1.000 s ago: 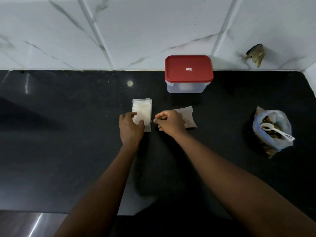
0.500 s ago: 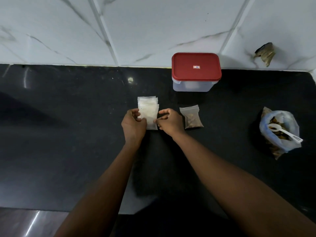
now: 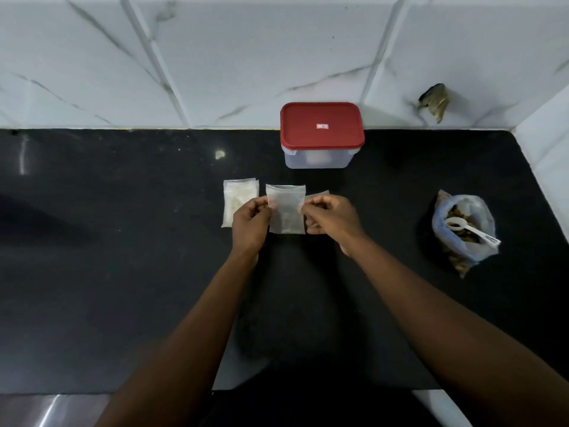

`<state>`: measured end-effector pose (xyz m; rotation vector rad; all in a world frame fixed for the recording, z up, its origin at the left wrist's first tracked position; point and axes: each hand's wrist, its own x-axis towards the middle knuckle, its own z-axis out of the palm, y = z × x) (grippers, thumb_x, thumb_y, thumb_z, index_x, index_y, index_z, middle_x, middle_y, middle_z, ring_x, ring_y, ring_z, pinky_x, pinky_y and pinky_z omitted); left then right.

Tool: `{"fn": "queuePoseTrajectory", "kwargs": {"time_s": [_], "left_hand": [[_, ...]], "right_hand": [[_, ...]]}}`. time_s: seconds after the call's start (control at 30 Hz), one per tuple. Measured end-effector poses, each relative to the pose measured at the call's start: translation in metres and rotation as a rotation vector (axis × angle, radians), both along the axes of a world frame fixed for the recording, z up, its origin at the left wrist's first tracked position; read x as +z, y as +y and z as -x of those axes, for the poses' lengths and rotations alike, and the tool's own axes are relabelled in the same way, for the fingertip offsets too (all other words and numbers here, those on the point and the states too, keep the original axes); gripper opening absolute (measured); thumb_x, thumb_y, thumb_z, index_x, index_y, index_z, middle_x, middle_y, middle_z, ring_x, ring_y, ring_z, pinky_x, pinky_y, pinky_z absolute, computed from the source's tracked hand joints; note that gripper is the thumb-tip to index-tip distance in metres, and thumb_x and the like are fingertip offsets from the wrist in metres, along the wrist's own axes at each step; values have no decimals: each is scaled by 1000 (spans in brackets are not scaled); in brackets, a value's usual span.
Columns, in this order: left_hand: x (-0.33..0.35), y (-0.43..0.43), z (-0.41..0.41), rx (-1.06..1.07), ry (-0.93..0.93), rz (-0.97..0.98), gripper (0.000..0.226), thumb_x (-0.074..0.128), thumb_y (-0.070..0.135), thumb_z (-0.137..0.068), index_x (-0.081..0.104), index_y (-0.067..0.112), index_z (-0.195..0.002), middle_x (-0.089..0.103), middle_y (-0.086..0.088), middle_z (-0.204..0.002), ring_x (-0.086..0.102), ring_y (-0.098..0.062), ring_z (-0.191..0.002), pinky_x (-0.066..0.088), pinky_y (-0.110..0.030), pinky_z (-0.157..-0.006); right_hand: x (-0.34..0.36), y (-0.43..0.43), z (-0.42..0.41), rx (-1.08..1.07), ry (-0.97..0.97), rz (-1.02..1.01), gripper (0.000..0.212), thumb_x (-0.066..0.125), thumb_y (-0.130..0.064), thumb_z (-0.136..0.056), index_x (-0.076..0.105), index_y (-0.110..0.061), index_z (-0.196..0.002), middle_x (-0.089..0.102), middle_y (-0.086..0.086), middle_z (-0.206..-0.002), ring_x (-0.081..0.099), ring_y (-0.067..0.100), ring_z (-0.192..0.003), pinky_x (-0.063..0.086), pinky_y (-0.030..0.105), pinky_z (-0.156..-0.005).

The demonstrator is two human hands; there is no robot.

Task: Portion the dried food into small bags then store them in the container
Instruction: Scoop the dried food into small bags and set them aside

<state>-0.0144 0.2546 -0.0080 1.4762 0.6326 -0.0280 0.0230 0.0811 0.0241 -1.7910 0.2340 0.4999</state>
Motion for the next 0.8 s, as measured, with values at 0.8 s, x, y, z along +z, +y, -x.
{"fn": "queuePoseTrajectory", "kwargs": {"time_s": [0.8], "left_hand": [[25, -155, -8, -682, -250, -425, 41, 63, 1, -90, 63, 21, -127, 59, 10, -120, 56, 1, -112, 51, -33, -104]], "right_hand": [[25, -177, 11, 71, -121, 146, 13, 74, -13, -88, 79, -18, -98, 76, 2, -88, 74, 15, -83, 64, 34, -68]]}}
